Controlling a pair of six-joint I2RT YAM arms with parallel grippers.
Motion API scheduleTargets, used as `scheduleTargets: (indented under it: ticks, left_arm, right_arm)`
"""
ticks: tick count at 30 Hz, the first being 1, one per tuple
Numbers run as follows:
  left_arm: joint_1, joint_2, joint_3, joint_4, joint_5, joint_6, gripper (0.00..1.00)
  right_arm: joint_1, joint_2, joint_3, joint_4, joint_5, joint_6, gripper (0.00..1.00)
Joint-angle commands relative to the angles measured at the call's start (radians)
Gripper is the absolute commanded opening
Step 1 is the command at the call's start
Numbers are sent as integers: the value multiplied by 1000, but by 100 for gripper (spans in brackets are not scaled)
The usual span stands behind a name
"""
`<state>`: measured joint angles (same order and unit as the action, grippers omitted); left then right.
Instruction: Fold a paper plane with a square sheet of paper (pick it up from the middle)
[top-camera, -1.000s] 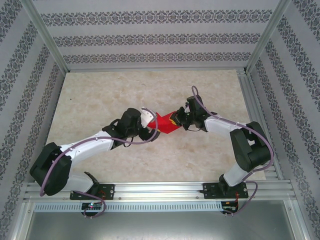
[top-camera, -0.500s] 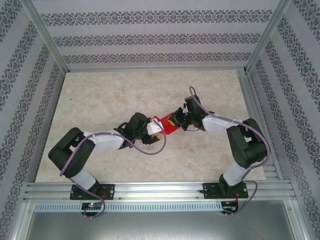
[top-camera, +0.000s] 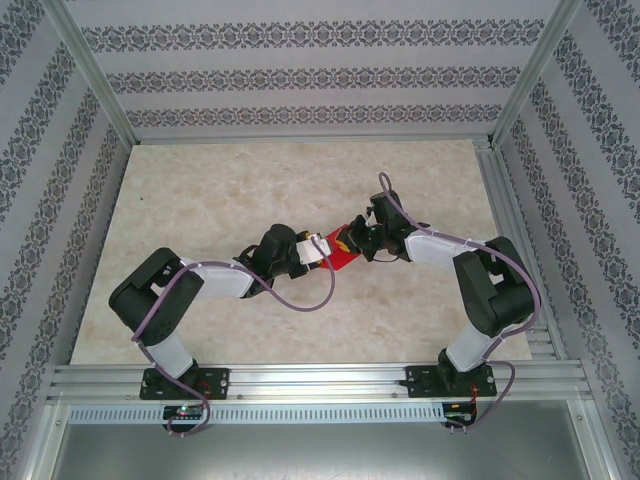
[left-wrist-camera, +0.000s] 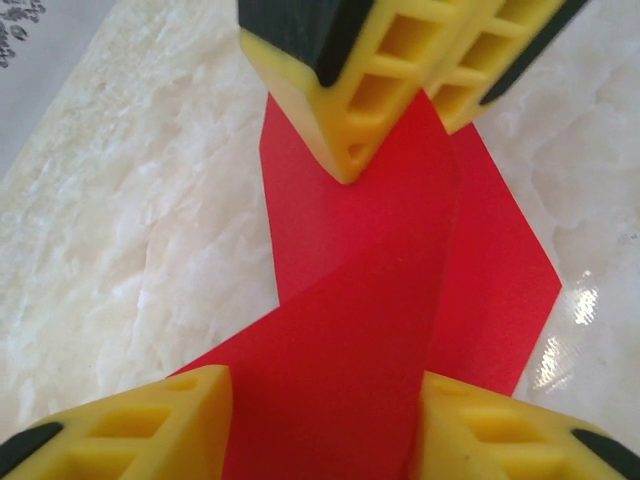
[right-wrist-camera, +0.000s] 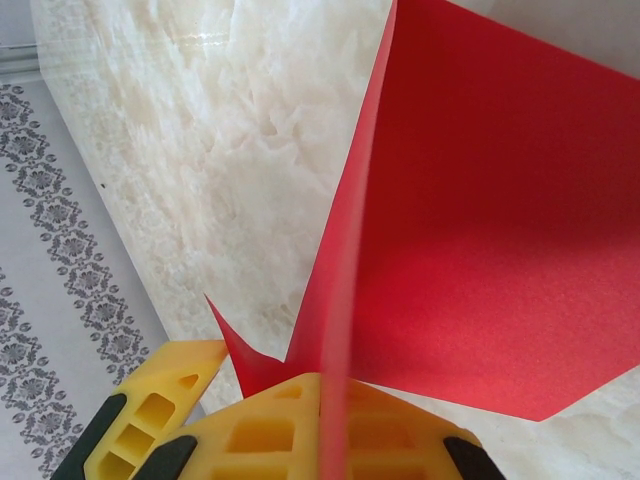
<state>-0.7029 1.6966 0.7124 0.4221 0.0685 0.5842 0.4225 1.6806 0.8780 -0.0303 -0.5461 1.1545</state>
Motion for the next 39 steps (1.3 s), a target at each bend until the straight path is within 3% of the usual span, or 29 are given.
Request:
scheduleTargets:
  ticks: [1,12,18,31,39]
  left_arm:
    - [-10,3,-2,50,6,9,42]
    - [-10,-2,13,-32,62,-63,20]
    - [-10,17,49,-103,123,-146,13]
    - [-6,71,168,-288,264,-471,7]
    - [23,116,188,-263,331,-674,6]
  right_arm:
    - [-11,5,14,22,-18,8,2]
    - [-38,-25,-8,30,-15,-9,37]
    - [-74,-96,-45,19,17,-63,50]
    - [-125,-229,-116,-33,93,-203,58]
    - [-125,-256,-154,17,74,-238,58]
